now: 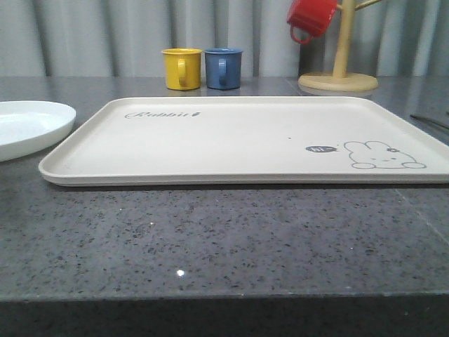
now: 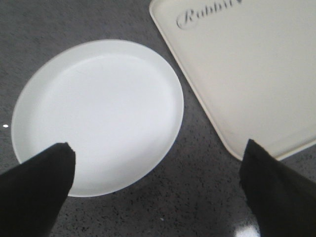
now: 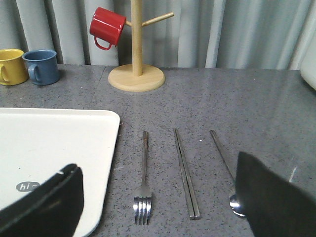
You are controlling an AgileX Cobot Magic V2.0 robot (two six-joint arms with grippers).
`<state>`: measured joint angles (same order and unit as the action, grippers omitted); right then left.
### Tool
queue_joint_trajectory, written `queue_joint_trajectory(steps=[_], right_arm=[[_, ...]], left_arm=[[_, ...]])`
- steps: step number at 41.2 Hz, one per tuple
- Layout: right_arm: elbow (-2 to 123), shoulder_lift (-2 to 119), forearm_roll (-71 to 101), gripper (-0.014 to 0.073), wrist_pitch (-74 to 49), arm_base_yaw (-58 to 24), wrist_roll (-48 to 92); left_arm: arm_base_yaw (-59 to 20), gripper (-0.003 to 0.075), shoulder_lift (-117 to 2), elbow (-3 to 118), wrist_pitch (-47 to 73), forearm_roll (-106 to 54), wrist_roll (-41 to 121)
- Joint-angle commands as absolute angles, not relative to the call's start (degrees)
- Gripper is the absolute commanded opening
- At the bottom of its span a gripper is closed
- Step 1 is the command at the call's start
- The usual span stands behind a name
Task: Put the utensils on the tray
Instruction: 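Grasp the white plate rim with the left gripper and lift it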
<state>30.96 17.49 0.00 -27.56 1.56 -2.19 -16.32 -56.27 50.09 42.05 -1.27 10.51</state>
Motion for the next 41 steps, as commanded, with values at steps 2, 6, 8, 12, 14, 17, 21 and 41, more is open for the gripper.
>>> queue_joint_trajectory(steps=[2, 6, 8, 12, 14, 17, 21, 41], right_arm=[[32.93, 18.34, 0.00, 0.0646, -23.05, 1.89, -1.61], [32.93, 18.34, 0.00, 0.0646, -23.05, 1.89, -1.61], [32.93, 18.34, 0.00, 0.0646, -23.05, 1.89, -1.61], [32.93, 18.34, 0.00, 0.0646, -23.05, 1.89, -1.61], [32.93, 18.34, 0.00, 0.0646, -23.05, 1.89, -1.61], [32.93, 18.34, 0.00, 0.0646, -23.05, 1.89, -1.61], [32.93, 18.34, 0.00, 0.0646, -23.05, 1.89, -1.61], [32.93, 18.34, 0.00, 0.0646, -23.05, 1.89, -1.61]], left_arm=[[-18.84, 0.0564, -63.76, 56.77, 45.83, 1.23, 10.63], [-19.35, 0.0494, -69.89, 60.78, 50.13, 1.22, 10.63], [-19.35, 0.0465, -72.41, 62.16, 52.36, 1.25, 10.73], [-19.35, 0.0440, -78.50, 65.02, 55.92, 2.47, 10.75], [-19.35, 0.0440, -80.53, 66.03, 56.72, 3.19, 10.75], [-19.35, 0.0440, -83.20, 67.04, 56.87, 3.62, 10.75], [-19.35, 0.0440, -85.08, 67.45, 56.77, 3.62, 10.75], [-19.35, 0.0176, -87.33, 67.49, 56.77, 3.71, 11.72]])
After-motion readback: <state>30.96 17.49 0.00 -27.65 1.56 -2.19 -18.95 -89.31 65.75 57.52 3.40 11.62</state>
